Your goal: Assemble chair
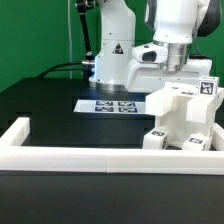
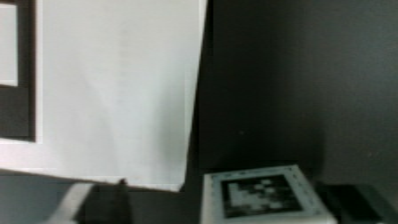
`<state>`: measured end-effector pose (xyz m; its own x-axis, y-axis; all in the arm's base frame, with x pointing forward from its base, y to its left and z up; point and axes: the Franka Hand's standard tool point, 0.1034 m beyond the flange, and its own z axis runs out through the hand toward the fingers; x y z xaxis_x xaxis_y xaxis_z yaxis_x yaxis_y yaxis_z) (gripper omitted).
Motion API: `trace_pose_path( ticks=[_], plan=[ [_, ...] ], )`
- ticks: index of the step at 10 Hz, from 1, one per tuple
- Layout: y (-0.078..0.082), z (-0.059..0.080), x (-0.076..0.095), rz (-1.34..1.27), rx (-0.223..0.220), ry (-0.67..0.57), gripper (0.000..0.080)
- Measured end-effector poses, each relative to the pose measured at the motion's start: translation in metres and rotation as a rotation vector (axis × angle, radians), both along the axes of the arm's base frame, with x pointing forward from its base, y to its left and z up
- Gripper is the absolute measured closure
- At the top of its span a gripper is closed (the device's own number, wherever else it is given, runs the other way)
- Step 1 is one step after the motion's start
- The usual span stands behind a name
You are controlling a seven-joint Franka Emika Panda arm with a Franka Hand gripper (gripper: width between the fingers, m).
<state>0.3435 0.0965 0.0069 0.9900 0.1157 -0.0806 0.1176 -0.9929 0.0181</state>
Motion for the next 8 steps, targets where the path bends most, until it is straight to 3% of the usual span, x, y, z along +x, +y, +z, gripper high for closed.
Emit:
trace_pose_path(
  ticks=[1,6,8],
  plan=[
    [0.0,0.0,0.0,0.0,0.0,0.0,0.0511],
    [0.0,0.0,0.0,-0.001,0.0,0.0,0.0511],
    [-0.011,0.007,0.001,0.006,0.003,-0.008,0.0511]
  ],
)
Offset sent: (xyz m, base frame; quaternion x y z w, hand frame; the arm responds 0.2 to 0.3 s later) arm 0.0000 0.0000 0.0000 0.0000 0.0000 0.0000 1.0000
